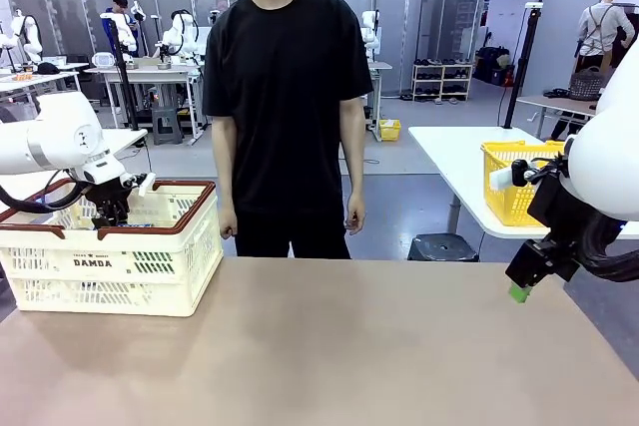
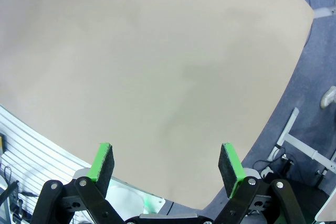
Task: Place the drinks into the Shopping basket.
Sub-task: Pick up one drink and place it into the Shopping basket.
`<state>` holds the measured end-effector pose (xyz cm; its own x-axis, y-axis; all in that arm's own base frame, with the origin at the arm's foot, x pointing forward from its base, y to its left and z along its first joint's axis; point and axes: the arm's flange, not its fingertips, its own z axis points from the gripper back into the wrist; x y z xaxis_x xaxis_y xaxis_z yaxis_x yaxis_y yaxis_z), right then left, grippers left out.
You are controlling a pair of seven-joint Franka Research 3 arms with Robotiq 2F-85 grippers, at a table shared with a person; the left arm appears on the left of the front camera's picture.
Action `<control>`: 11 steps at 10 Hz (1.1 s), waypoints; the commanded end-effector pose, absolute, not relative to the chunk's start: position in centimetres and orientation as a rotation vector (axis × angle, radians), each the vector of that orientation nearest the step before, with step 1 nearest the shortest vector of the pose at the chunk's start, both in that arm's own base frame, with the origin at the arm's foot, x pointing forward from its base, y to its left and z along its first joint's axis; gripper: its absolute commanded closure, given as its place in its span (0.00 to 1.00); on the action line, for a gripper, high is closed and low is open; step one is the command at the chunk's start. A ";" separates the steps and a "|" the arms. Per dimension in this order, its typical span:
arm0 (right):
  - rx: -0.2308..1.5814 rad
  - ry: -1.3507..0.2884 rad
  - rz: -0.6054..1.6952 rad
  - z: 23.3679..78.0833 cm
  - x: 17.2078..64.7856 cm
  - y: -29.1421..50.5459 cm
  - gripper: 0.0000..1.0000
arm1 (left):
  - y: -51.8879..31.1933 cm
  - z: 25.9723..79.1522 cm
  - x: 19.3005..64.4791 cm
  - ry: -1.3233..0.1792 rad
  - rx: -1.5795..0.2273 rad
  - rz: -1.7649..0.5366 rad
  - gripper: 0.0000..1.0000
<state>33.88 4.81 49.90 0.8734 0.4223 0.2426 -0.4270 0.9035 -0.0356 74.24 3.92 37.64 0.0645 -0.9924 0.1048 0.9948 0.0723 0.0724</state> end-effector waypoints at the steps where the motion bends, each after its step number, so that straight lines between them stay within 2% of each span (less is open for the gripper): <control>1: 0.028 -0.248 0.446 49.7 33.7 4.7 0.00 | 4.4 36.8 74.7 -0.177 -0.033 -1.491 0.43; 6: 0.028 -0.248 0.446 49.7 33.7 4.7 0.00 | 4.5 33.8 75.5 -0.160 -0.011 -1.499 0.43; 11: 0.028 -0.248 0.446 49.7 33.7 4.7 0.00 | 4.3 33.9 74.7 -0.124 -0.037 -1.496 0.43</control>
<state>33.88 4.81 49.90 0.8734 0.4223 0.2426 -0.4270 0.9035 -0.0356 74.73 4.27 33.58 0.0699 -0.9922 0.1037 0.9959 0.0753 0.0496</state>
